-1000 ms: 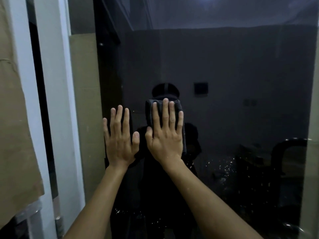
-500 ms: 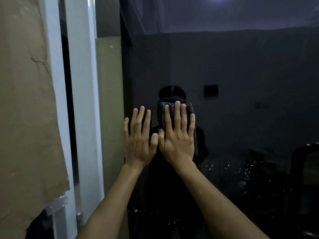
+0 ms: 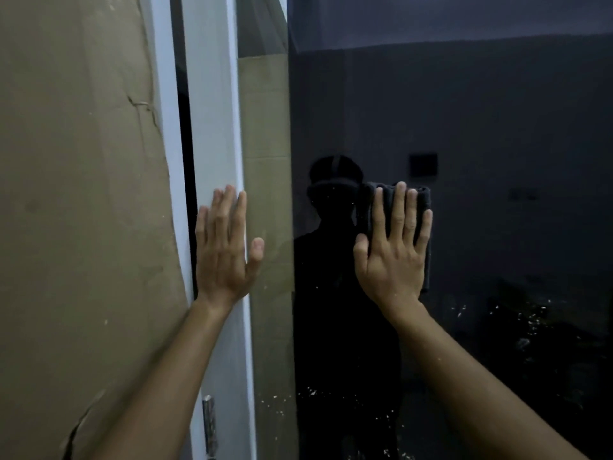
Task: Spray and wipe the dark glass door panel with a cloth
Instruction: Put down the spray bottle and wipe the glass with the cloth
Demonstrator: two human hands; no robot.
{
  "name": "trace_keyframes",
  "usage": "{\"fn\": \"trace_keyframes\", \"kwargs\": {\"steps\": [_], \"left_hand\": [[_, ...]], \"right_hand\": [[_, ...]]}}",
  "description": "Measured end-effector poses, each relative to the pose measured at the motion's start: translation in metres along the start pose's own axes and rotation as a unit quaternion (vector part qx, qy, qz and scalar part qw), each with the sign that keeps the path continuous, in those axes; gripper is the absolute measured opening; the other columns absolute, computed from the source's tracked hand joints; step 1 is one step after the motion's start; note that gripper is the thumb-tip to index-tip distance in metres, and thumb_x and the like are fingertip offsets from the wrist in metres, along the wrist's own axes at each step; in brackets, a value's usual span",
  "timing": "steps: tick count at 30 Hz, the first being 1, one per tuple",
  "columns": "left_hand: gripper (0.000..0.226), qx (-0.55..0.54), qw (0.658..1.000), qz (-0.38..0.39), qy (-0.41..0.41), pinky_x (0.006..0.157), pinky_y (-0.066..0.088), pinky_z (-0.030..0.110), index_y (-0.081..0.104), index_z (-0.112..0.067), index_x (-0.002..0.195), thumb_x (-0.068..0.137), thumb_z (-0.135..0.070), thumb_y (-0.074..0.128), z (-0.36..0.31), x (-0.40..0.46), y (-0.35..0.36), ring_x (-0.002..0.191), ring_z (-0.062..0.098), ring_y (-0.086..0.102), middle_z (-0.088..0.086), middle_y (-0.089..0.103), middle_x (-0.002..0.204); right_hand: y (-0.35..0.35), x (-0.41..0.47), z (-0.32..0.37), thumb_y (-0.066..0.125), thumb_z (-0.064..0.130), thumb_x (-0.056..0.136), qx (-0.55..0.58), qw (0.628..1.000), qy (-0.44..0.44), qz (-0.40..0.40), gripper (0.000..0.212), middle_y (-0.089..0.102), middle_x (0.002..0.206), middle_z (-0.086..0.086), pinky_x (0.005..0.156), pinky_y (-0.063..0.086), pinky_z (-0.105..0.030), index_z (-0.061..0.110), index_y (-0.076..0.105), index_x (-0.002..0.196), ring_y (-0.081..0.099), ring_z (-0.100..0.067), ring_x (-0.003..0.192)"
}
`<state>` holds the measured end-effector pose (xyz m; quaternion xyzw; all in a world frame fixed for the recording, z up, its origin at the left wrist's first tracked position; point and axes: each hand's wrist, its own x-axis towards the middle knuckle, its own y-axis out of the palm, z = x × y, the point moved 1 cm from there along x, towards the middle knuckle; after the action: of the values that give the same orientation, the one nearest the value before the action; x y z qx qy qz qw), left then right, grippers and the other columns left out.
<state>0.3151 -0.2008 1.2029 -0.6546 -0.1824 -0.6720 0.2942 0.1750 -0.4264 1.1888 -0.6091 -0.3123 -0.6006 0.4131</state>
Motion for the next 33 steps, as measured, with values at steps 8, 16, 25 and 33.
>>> {"fn": "trace_keyframes", "kwargs": {"steps": [8, 16, 25, 33], "left_hand": [[0.070, -0.017, 1.000, -0.014, 0.008, 0.125, 0.016, 0.055, 0.031, -0.002, 0.156, 0.099, -0.042, 0.023, 0.001, 0.000, 0.000, 0.155, 0.030, 0.021, 0.017, 0.027, 0.165], [0.072, -0.051, 0.998, -0.016, 0.012, 0.126, 0.014, 0.054, 0.031, 0.000, 0.155, 0.102, -0.046, 0.013, 0.003, -0.001, -0.001, 0.155, 0.029, 0.020, 0.017, 0.026, 0.165], [0.078, -0.114, 0.993, -0.017, 0.004, 0.125, 0.014, 0.056, 0.029, -0.001, 0.156, 0.102, -0.053, 0.009, 0.004, -0.001, -0.004, 0.156, 0.027, 0.019, 0.015, 0.025, 0.165], [0.078, -0.119, 0.993, 0.000, -0.001, 0.127, 0.007, 0.054, 0.028, 0.000, 0.156, 0.101, -0.054, 0.013, -0.007, -0.018, -0.004, 0.157, 0.028, 0.015, 0.016, 0.023, 0.166]], "right_hand": [[0.006, 0.001, 0.048, 0.034, 0.038, 0.100, 0.009, 1.000, 0.019, -0.006, 0.073, 0.004, 0.170, -0.018, 0.127, 0.005, -0.056, 0.013, 0.011, 0.164, 0.003, -0.033, 0.158], [0.020, 0.002, 0.124, 0.036, 0.038, 0.100, 0.039, 0.998, -0.046, -0.013, 0.071, 0.012, 0.169, -0.019, 0.126, 0.012, -0.058, 0.012, 0.018, 0.163, 0.009, -0.034, 0.158], [0.027, -0.010, 0.164, 0.023, 0.043, 0.108, 0.037, 0.989, -0.139, 0.018, 0.066, 0.008, 0.170, -0.016, 0.127, 0.010, -0.053, 0.009, 0.015, 0.163, 0.006, -0.031, 0.158], [0.029, -0.037, 0.160, 0.038, 0.043, 0.106, 0.041, 0.989, -0.142, 0.030, 0.069, 0.007, 0.170, -0.016, 0.127, 0.009, -0.053, 0.011, 0.015, 0.163, 0.005, -0.031, 0.158]]}}
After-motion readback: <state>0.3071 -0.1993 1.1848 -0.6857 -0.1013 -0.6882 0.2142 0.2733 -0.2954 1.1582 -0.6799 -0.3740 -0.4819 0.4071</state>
